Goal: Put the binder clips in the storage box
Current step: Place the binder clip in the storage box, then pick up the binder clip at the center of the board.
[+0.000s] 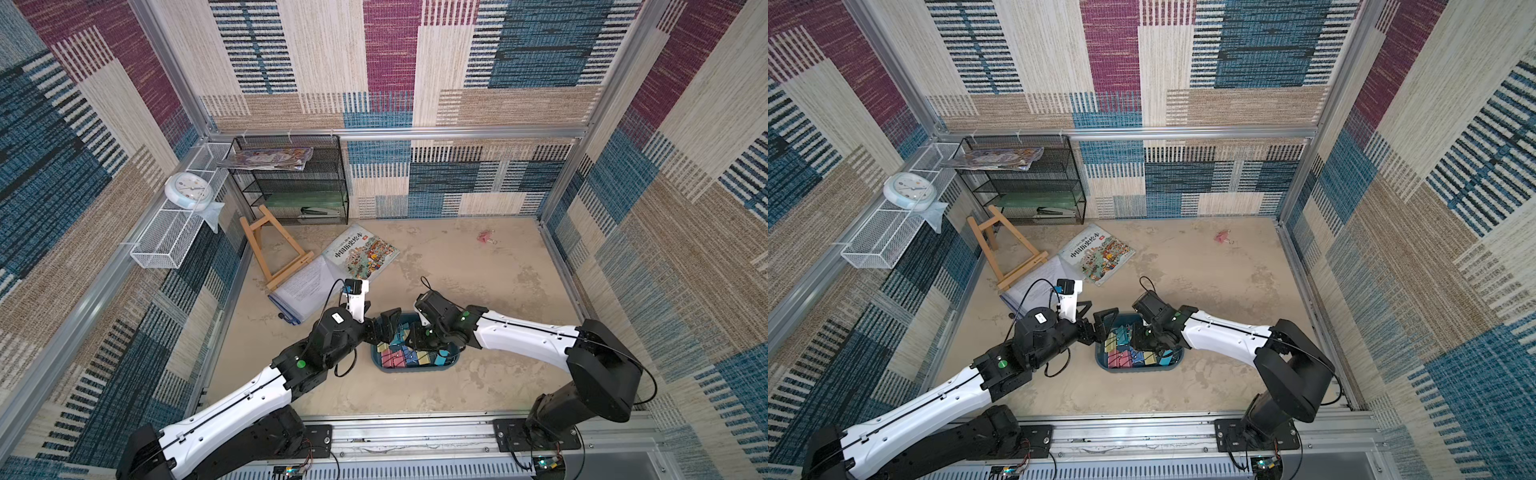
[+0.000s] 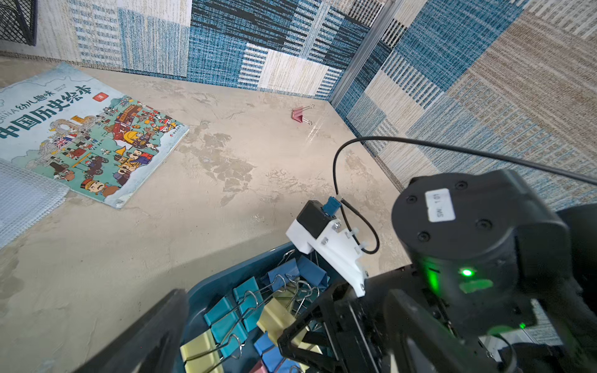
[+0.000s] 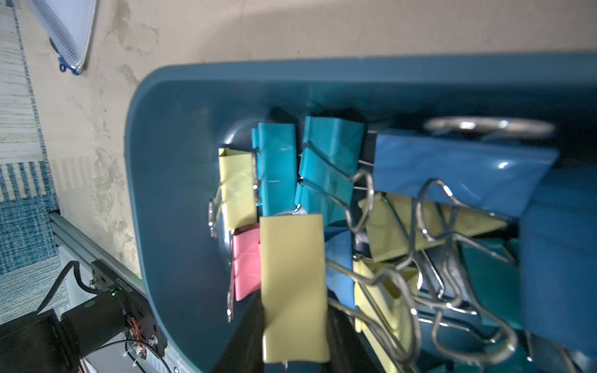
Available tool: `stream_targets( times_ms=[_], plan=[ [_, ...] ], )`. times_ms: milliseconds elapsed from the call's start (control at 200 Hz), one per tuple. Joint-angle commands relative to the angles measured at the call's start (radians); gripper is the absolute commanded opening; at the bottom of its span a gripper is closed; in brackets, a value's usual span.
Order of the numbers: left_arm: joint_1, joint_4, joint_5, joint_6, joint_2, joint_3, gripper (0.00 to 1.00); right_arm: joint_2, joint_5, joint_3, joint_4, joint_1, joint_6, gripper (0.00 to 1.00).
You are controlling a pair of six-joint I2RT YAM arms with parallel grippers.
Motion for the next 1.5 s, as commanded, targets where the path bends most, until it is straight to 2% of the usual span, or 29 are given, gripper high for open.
stream_targets(
  times_ms=[0, 145, 361, 456, 566, 721, 876, 1032, 1177, 1337, 1492],
  plan=[
    [0.002, 0.042, 0.0, 0.014, 0.005, 0.001, 1.0, 0.026, 0.012, 0.024, 0.009, 0.012, 0.012, 0.24],
    [0.002, 0.03, -0.003, 0.019, -0.008, -0.003, 1.0, 0.026, 0.04, 0.045, -0.003, 0.027, 0.014, 0.34],
    [0.002, 0.024, -0.017, 0.027, -0.024, -0.012, 1.0, -0.06, 0.103, 0.029, -0.061, 0.029, 0.0, 0.5],
    [0.002, 0.024, -0.016, 0.027, -0.024, -0.012, 0.99, -0.119, 0.183, 0.051, -0.12, 0.03, -0.025, 0.51],
    [0.002, 0.025, -0.016, 0.029, -0.023, -0.01, 0.99, -0.194, 0.362, 0.116, -0.178, 0.017, -0.064, 0.5],
    [0.002, 0.024, -0.013, 0.036, -0.024, -0.007, 1.0, -0.267, 0.564, 0.165, -0.126, -0.104, -0.253, 0.52],
    [0.003, 0.0, -0.012, 0.043, -0.039, -0.001, 0.99, -0.272, 0.613, 0.17, 0.035, -0.308, -0.406, 0.53],
    [0.002, -0.032, 0.001, 0.039, -0.054, -0.002, 0.99, -0.178, 0.541, 0.207, 0.177, -0.508, -0.456, 0.55],
    [0.003, -0.066, 0.028, 0.039, -0.053, 0.009, 0.99, 0.002, 0.362, 0.312, 0.221, -0.679, -0.419, 0.55],
    [0.002, -0.094, 0.04, 0.04, -0.054, 0.022, 0.99, 0.248, 0.203, 0.5, 0.191, -0.811, -0.36, 0.55],
    [0.002, -0.111, 0.023, 0.04, -0.054, 0.021, 0.99, 0.449, 0.086, 0.676, 0.173, -0.896, -0.308, 0.55]
  ],
)
